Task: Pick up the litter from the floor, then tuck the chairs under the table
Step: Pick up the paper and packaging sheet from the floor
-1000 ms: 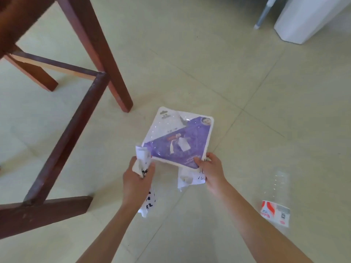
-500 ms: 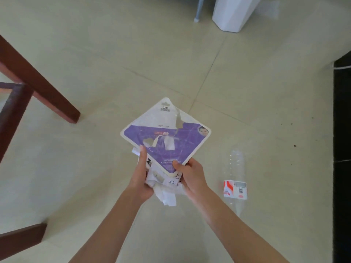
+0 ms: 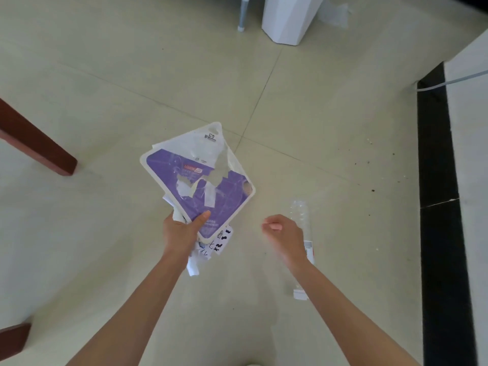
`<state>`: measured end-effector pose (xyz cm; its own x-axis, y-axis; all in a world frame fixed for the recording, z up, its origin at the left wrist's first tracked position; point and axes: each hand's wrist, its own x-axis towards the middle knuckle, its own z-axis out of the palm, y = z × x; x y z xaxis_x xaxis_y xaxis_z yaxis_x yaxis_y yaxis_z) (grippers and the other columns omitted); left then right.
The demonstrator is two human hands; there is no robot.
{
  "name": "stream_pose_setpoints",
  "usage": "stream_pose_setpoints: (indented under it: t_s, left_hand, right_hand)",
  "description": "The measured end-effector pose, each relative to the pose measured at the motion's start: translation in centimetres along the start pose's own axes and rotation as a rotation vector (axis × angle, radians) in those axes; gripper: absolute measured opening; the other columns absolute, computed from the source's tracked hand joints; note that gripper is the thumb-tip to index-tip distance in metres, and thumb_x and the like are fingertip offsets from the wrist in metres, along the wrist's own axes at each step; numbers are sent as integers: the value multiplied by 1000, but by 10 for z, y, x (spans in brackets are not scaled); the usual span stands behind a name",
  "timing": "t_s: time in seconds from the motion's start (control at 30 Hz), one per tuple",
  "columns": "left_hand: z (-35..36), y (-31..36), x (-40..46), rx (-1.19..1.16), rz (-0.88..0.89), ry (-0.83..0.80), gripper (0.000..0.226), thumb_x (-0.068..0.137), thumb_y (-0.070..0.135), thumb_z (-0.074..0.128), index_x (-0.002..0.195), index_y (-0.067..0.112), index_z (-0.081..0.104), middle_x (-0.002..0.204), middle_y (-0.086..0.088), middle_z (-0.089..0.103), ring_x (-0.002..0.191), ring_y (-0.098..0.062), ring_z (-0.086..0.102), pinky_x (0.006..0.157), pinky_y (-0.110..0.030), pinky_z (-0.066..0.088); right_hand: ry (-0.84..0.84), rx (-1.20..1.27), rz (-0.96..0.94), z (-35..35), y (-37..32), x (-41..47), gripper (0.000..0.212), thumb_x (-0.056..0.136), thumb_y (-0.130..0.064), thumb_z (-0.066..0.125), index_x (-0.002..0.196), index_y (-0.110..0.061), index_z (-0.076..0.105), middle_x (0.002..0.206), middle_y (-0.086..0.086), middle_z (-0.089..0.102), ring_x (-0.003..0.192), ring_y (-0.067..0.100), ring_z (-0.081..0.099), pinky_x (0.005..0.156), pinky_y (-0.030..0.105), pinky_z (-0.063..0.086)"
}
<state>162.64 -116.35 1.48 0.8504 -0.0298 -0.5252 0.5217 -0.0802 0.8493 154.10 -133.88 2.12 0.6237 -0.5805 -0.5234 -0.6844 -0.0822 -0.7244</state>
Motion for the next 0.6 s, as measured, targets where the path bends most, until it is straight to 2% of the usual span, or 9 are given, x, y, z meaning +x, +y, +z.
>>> stream_pose_setpoints:
  t_s: [0.03,0.1,0.13,0.23,0.33,0.47,0.53,0.6]
  left_hand:
    - [-2,-1,1,23,-4,6,21,72,13,77,75,26,61,76,4,67,73,-20,65,78,-37,52]
    - [-4,-4,2,46,-15,13,21,72,14,77,74,27,61,76,3,67,73,-22,65,80,-39,52]
    - [-4,-5,1,51,-17,17,21,72,13,77,74,27,61,75,4,67,73,-21,65,80,-39,52]
    - [-9,-7,-2,43,-26,32,22,73,11,76,74,26,60,76,4,65,72,-16,63,78,-36,49]
    - [-17,-11,-3,50,-53,47,20,72,11,76,74,24,61,75,2,66,70,-18,64,76,-36,50]
    - [-32,-14,-3,72,-76,68,20,71,12,77,75,23,61,74,1,67,71,-21,65,77,-37,51]
    - [-41,-10,-3,84,-87,93,20,71,13,78,75,22,62,73,1,67,70,-21,65,77,-37,51]
    - [-51,1,-8,108,-90,124,19,71,14,78,75,22,62,73,2,67,70,-21,65,73,-34,51]
  right_hand:
    - [149,-139,-70,-10,6,2,24,80,-8,60,103,-12,61,108,7,63,102,22,58,78,11,45]
    - [376,-406,-149,-24,24,9,51,77,-14,64,126,-9,47,129,8,50,121,29,42,95,29,38]
    - [430,-470,-125,-28,34,11,63,76,-17,66,132,-7,40,136,11,44,126,33,37,98,37,36]
    - [368,-458,126,-25,64,11,86,75,-32,70,141,-6,23,141,15,38,128,35,35,96,45,38]
    - [303,-353,239,-14,74,11,82,73,-37,69,136,-8,26,125,14,51,115,33,49,85,43,46]
    - [184,-228,150,12,53,19,72,72,-34,72,129,-9,36,107,7,57,99,30,56,79,37,50]
    - [97,-91,110,27,30,21,63,72,-33,75,121,-12,41,92,-2,53,89,24,57,78,35,51]
    - [10,0,80,38,0,19,52,72,-31,77,111,-17,45,85,-9,50,84,18,56,70,27,48]
